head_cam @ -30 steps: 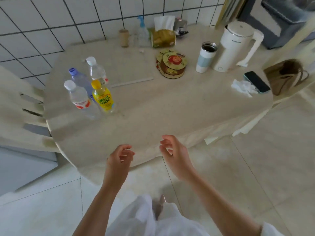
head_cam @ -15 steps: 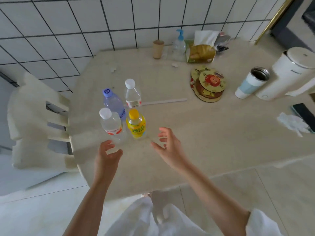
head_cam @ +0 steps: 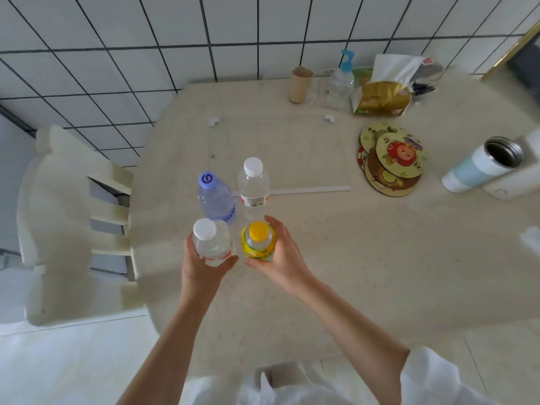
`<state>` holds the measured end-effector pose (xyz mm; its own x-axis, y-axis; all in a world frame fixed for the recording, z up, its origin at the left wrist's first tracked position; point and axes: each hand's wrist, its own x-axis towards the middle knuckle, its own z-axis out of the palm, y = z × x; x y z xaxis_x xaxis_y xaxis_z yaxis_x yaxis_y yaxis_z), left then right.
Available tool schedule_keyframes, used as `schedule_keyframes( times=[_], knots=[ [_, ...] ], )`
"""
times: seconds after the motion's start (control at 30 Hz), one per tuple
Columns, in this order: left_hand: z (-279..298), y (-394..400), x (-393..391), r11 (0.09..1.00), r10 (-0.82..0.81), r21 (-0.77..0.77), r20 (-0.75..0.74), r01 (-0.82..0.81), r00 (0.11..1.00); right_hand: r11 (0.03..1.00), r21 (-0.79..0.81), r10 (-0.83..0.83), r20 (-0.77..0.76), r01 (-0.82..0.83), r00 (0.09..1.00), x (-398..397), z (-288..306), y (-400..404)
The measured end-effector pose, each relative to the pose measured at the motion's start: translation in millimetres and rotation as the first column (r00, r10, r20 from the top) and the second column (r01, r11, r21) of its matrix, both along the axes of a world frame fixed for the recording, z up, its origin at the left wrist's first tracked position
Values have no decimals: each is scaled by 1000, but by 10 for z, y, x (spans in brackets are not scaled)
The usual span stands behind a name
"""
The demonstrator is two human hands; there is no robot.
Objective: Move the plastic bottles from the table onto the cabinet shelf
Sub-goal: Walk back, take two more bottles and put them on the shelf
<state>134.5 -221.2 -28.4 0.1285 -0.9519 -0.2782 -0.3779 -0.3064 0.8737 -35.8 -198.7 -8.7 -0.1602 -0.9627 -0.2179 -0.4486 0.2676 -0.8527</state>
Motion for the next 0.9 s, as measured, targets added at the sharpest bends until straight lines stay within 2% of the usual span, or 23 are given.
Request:
schedule_keyframes(
  times=[0.2, 0.37, 0.57, 0.73, 0.9],
  knots=[
    [-145, -42, -60, 996, 82, -46, 104, -77, 991, 1000, -8, 24, 71, -24, 997, -38, -80, -41],
    [-176, -36, -76, 993, 112, -51, 142, -106, 984, 1000, 18, -5, 55, 4, 998, -49, -160, -56],
    [-152, -18, -109, 988, 148, -73, 172, -137, 974, 1000, -23, -17, 43, 18, 999, -53, -185, -48],
    [-94, 61, -126, 989, 147, -52, 185, -139, 972, 997, -45, -67, 45, 69, 997, -83, -110, 41],
    [-30, 196, -170, 997, 68, -39, 170, -63, 983, 984, -57, -166, 50, 169, 985, -169, 4, 231]
  ],
)
